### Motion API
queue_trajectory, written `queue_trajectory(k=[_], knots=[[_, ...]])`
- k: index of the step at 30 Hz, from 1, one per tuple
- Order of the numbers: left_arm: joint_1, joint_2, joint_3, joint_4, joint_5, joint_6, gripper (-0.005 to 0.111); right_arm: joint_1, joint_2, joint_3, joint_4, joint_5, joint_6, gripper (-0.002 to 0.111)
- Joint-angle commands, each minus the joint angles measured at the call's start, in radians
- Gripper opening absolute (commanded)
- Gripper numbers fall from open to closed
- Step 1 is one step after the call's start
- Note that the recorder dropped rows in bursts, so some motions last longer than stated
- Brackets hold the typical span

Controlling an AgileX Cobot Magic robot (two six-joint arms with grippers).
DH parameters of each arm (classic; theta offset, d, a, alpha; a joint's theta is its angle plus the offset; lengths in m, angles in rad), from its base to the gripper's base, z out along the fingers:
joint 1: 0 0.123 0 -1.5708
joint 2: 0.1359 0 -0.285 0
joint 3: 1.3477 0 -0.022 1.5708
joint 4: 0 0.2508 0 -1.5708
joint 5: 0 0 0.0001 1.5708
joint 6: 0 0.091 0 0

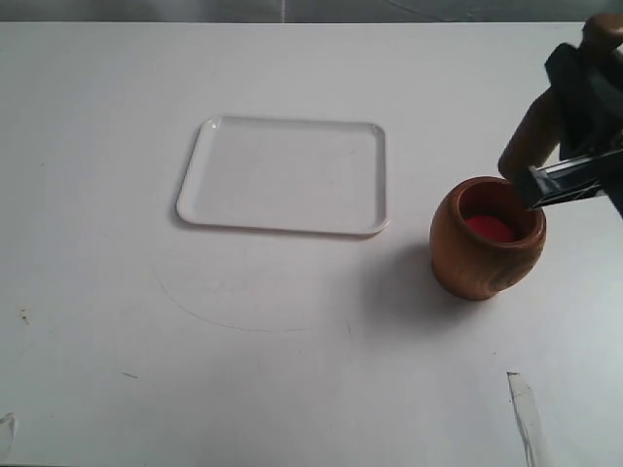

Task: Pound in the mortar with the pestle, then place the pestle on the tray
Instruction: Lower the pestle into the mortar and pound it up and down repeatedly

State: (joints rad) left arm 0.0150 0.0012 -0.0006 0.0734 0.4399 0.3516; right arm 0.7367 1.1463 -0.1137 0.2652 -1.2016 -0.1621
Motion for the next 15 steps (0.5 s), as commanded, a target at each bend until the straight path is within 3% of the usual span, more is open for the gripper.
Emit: queue_trajectory(k=[1,10,15], knots=[[-0.008,-0.001,0.001,-0.007,-0.003,-0.008,0.0,-0.003,-0.012,-0.005,-0.008,0.16,-0.076,0.0],[-0.008,-0.001,0.001,-0.007,-0.003,-0.008,0.0,-0.003,0.3,0.007,-0.012,0.192,-0.074,0.0],[-0.008,-0.001,0.001,-0.007,-0.003,-0.008,0.0,-0.003,0.257,0.007,-0.012,-0.019,-0.041,0.0]])
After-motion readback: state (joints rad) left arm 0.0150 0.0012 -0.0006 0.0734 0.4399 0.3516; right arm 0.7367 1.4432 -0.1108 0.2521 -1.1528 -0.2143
